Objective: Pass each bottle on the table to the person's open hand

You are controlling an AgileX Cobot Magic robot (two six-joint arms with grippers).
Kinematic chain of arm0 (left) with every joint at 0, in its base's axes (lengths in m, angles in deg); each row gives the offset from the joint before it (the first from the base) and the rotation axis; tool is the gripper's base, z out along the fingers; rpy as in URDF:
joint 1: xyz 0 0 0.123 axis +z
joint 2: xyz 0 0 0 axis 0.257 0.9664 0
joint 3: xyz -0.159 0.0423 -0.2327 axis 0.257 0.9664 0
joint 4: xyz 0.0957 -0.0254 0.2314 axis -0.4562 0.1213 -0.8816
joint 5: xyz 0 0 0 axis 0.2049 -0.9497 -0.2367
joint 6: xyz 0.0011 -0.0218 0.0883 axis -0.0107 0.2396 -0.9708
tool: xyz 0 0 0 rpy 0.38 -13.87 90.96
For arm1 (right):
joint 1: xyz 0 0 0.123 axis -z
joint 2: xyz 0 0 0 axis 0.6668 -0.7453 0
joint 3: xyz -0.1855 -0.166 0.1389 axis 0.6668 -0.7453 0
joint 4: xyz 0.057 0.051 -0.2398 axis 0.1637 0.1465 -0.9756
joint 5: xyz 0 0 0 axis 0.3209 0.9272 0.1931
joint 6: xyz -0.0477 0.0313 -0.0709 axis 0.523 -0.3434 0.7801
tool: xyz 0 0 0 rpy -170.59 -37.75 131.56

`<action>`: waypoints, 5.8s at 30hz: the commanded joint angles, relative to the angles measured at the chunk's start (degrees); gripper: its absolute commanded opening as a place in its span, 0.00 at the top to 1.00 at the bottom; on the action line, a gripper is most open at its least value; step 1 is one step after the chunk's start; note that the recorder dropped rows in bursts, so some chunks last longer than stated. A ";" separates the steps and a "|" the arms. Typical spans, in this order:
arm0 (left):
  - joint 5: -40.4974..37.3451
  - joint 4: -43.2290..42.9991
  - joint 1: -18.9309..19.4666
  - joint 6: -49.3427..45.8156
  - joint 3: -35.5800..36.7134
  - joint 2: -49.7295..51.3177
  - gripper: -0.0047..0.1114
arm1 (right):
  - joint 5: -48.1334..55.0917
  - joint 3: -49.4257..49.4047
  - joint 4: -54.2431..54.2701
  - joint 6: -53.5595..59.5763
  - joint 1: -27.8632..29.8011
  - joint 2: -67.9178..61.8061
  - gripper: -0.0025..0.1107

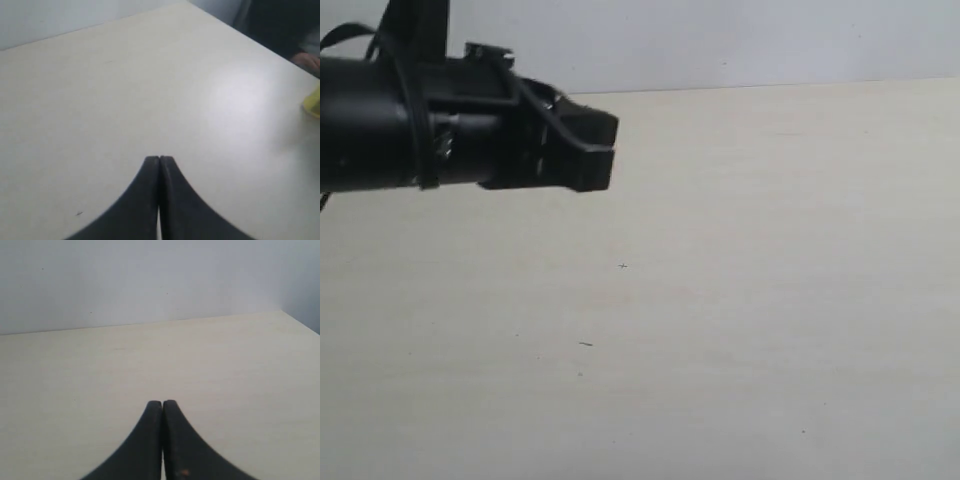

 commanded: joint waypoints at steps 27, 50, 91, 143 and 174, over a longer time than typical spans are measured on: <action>5.59 -3.09 1.14 -4.74 7.81 -6.43 0.96 | -0.41 -0.27 -0.08 0.15 -0.16 0.31 0.98; 0.21 -3.20 38.27 2.80 30.05 -57.78 0.96 | -0.41 -0.27 -0.08 0.04 -0.16 0.31 0.98; -13.87 -84.45 40.01 88.70 45.57 -74.36 0.96 | -0.41 -0.27 -0.08 0.04 -0.16 0.31 0.98; -13.99 -84.45 40.01 88.70 45.57 -74.36 0.96 | -0.41 -0.27 -0.08 0.04 -0.16 0.31 0.98; -13.99 -84.45 40.01 88.70 45.57 -74.36 0.96 | -0.41 -0.27 -0.08 0.04 -0.16 0.31 0.98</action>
